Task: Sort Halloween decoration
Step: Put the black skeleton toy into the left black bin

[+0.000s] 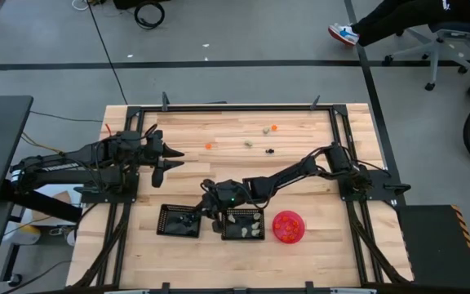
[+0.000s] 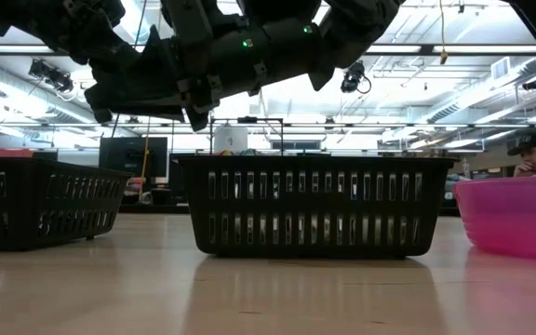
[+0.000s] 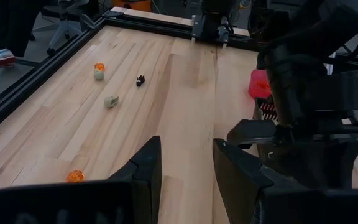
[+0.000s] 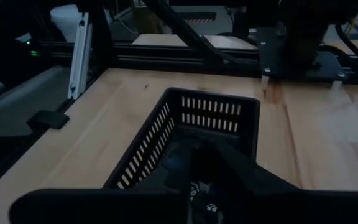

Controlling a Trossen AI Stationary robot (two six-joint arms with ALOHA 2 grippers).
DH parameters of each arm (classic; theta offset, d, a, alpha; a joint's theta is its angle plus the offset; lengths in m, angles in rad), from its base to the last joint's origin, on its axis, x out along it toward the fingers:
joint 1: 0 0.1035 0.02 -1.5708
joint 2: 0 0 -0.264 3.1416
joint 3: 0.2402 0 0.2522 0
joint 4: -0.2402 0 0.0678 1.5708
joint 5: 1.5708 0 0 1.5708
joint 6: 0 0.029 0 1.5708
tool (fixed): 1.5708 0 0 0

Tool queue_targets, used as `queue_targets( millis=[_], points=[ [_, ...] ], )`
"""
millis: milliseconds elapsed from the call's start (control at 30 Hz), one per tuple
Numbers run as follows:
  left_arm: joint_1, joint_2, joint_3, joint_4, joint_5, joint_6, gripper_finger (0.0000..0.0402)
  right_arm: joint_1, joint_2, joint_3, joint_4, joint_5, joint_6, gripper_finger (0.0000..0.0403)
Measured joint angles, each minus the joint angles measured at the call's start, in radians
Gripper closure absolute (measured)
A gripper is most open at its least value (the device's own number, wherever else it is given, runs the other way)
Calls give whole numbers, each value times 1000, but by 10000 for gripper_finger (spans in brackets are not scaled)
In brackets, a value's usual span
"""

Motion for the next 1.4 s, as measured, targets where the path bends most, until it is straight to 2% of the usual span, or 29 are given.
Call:
queue_targets(
  millis=[400, 600, 800, 1033, 1267, 1400],
  points=[
    [0, 0, 0, 0, 0, 0, 285, -1, 0, 0, 0, -5, 15, 271],
    [0, 0, 0, 0, 0, 0, 285, -3, -3, 0, -37, -1, 21, 257],
    [0, 0, 0, -7, 0, 0, 285, -40, -117, 1, -326, 89, 11, 259],
    [0, 0, 0, -8, 0, 0, 285, -106, -248, 1, -793, 248, 52, 259],
    [0, 0, 0, -8, 0, 0, 285, -182, -276, 0, -1206, 394, 120, 259],
    [0, 0, 0, -9, 0, 0, 285, -238, -280, -17, -1308, 406, 138, 259]
  ],
)
